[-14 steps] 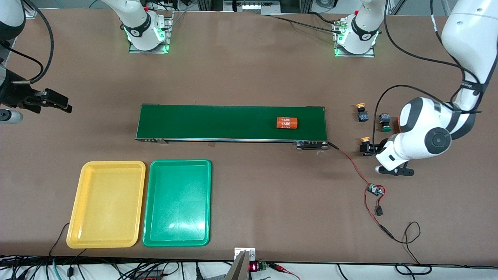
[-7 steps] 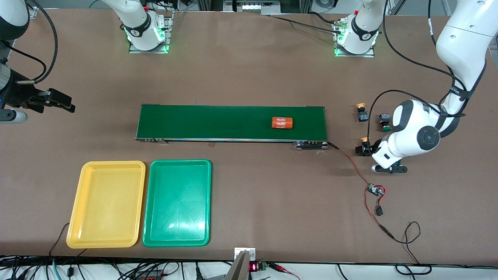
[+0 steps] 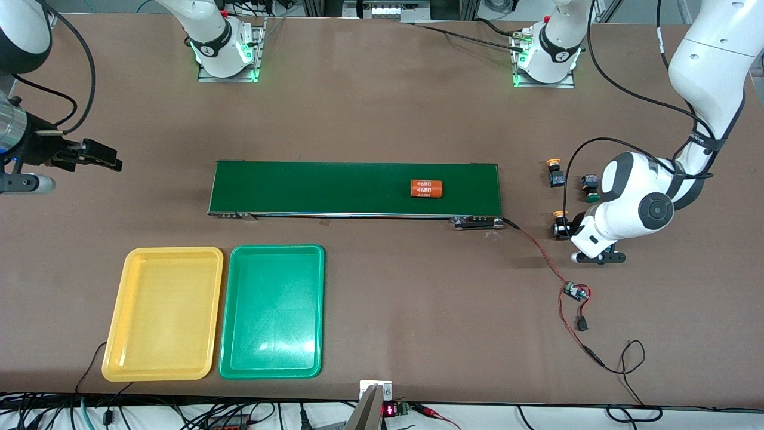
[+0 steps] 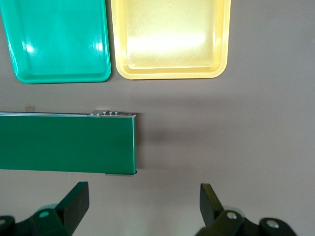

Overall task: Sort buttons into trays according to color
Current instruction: 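Carry the button onto the conveyor and open the left gripper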

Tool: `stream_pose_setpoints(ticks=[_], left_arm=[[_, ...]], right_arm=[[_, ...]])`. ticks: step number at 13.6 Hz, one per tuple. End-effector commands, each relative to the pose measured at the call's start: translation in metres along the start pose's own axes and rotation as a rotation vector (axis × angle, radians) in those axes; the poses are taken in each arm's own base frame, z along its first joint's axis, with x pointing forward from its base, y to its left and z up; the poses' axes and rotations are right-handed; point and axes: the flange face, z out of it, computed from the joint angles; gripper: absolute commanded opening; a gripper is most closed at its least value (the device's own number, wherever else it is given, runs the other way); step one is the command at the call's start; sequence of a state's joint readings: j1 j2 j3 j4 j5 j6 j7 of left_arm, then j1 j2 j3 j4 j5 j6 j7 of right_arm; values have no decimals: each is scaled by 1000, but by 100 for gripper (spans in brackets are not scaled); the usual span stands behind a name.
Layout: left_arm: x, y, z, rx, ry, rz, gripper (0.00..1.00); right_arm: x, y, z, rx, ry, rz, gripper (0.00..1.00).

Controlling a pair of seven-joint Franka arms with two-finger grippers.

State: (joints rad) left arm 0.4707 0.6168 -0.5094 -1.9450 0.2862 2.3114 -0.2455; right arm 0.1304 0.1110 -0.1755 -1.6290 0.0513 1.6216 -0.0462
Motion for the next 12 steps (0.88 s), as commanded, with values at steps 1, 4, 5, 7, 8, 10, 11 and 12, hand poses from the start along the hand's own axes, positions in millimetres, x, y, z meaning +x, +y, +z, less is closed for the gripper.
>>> stream_pose_setpoints(ticks=[1, 4, 5, 7, 8, 10, 11, 12], left_arm=[[-7, 28, -44, 59, 6, 18, 28], [-30, 104, -69, 60, -17, 5, 29], [-37, 133, -77, 45, -8, 0, 29], [-53, 171, -85, 34, -14, 14, 29], [-59, 188, -85, 29, -16, 25, 29], [-76, 226, -71, 31, -34, 49, 29], [-84, 240, -63, 30, -45, 55, 29], [-88, 247, -56, 31, -52, 37, 29]], right_arm=[[-1, -11, 2, 6, -11, 3, 100], [4, -25, 13, 1, -35, -20, 100], [8, -27, 20, -1, -44, -22, 100], [12, -30, 27, -4, -48, -35, 100], [17, -30, 37, -5, -65, -37, 100], [22, -33, 45, 8, -75, -34, 100], [25, -38, 50, 21, -84, -41, 100], [26, -42, 55, 22, -92, -47, 100]])
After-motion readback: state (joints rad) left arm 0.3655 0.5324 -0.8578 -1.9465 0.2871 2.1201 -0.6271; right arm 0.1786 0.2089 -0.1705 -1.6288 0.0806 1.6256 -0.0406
